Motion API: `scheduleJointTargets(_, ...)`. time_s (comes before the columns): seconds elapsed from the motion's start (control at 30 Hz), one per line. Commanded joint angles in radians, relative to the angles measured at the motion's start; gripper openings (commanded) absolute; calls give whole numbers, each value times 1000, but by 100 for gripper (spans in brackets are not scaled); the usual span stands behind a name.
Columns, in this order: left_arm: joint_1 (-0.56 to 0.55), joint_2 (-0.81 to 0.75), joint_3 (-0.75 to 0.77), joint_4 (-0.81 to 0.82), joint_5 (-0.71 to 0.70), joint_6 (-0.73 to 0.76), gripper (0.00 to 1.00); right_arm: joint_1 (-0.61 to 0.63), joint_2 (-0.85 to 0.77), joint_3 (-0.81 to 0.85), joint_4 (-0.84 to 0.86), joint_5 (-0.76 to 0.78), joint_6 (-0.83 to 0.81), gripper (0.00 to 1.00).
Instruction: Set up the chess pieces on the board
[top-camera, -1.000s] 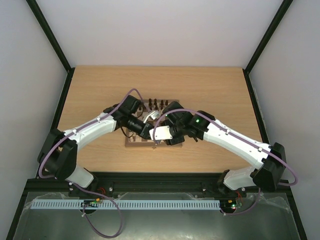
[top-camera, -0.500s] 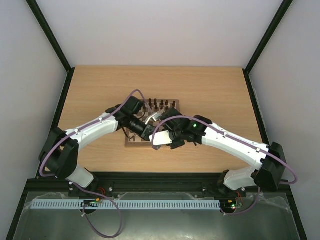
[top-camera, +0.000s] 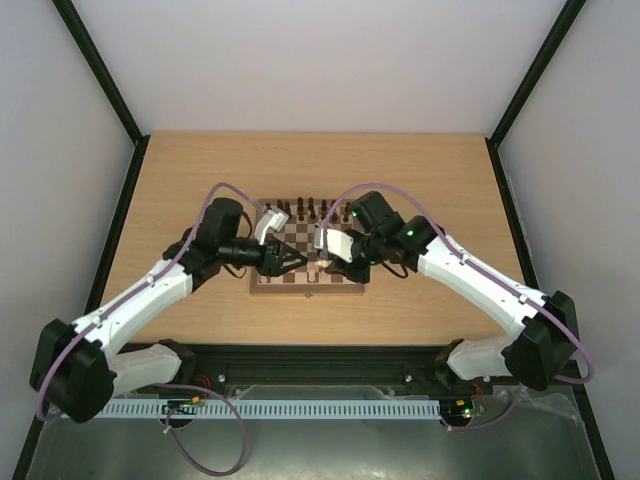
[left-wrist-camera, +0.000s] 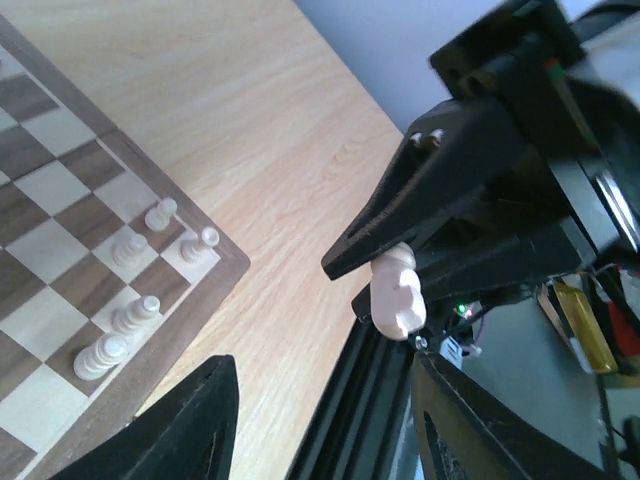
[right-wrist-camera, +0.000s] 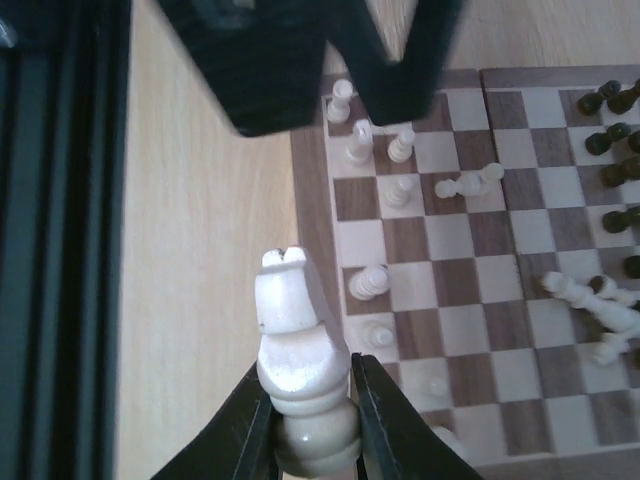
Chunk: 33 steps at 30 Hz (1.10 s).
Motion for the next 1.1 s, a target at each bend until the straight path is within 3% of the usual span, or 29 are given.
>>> scheduleJointTargets(0.0,-31,-104,-87,196,-138,-42,48,-82,-8,-31,52,-308,213,16)
scheduleJointTargets(0.13,-84,-147,-80,182,-181,39,47,-126,-1,-68,111,-469,306,16)
scheduleJointTargets(0.37,-127,-128,-52,158,-172,90,47,-127,1,-96,151,-537,362,16)
scheduleJointTargets(0.6,-157,-86,-39,156,-146,96,32,-127,15,-97,144,-549,365,16)
scheduleJointTargets(1.07,-162,-102,-38,182,-108,90,12,-127,31,-103,151,-536,367,18)
